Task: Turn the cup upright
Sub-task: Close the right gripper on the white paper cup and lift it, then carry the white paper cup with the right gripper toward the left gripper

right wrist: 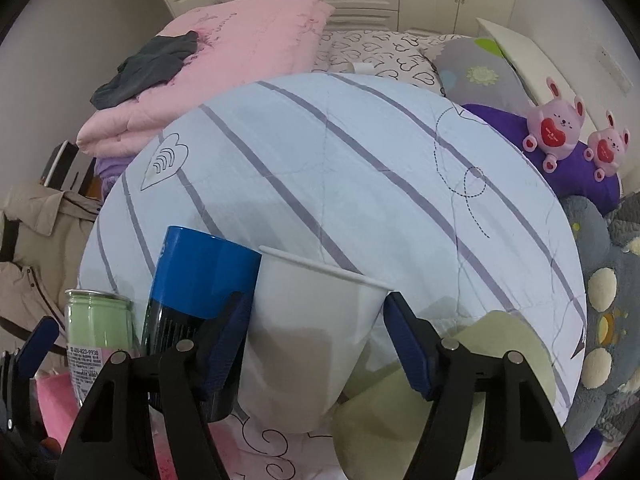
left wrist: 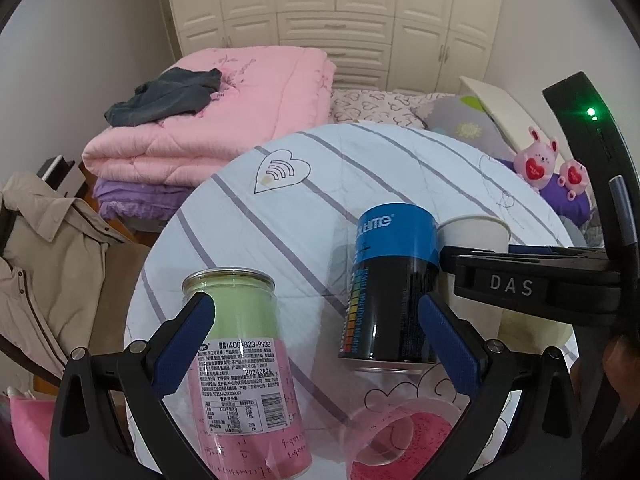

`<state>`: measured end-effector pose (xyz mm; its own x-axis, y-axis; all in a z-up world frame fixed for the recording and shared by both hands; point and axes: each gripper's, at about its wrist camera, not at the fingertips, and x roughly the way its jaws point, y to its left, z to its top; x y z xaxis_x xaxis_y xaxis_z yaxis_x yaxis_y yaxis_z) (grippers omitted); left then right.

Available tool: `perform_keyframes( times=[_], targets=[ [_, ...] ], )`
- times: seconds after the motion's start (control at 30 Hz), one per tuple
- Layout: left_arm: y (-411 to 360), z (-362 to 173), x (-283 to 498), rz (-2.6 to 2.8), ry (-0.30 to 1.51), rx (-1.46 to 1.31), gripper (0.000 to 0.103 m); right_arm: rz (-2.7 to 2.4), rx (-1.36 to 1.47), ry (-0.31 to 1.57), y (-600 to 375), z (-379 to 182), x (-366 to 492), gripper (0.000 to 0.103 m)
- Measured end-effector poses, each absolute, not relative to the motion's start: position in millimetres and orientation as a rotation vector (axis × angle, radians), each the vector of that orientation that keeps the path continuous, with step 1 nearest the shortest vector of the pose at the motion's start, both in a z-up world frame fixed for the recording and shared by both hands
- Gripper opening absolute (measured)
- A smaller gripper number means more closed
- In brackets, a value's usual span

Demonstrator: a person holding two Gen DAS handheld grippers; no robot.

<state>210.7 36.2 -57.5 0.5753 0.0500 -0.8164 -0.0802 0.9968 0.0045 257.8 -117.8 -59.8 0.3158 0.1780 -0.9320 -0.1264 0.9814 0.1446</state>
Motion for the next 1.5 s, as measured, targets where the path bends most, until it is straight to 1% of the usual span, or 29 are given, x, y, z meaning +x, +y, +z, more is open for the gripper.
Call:
perform_keyframes(
  times=[0.23,0.47,0.8,0.97,1.23,1.37,1.5],
  targets=[
    [32,-53,205,0.068,0.947,-0.03,0.103,0.225,0.078,1.199,-123,-46,252,0.07],
    [25,-37,195,0.057,0.915,-0.016,0.103,0.235,0.076,1.162,-125,-26,243,0.07],
    [16,-13,163,0.052,0.863,-0.006,0.103,0.256,0.083,1.11,-136,2,217,0.069],
    [10,-4,142,0.044,0.845,-0.002,0.103,0.272,0.083,1.082,-143,16,194,0.069],
    [-3,13,84,0.002,0.789,0.008,0.103,0.292,0.06,1.034,-150,41,148,0.069],
    [-4,10,52,-0.032,0.79,0.015,0.103,0.32,0.04,1.046,-148,42,119,0.069],
    [0,-1,23,-0.07,0.816,-0.009,0.103,0.363,0.02,1.094,-143,30,93,0.069]
  ],
)
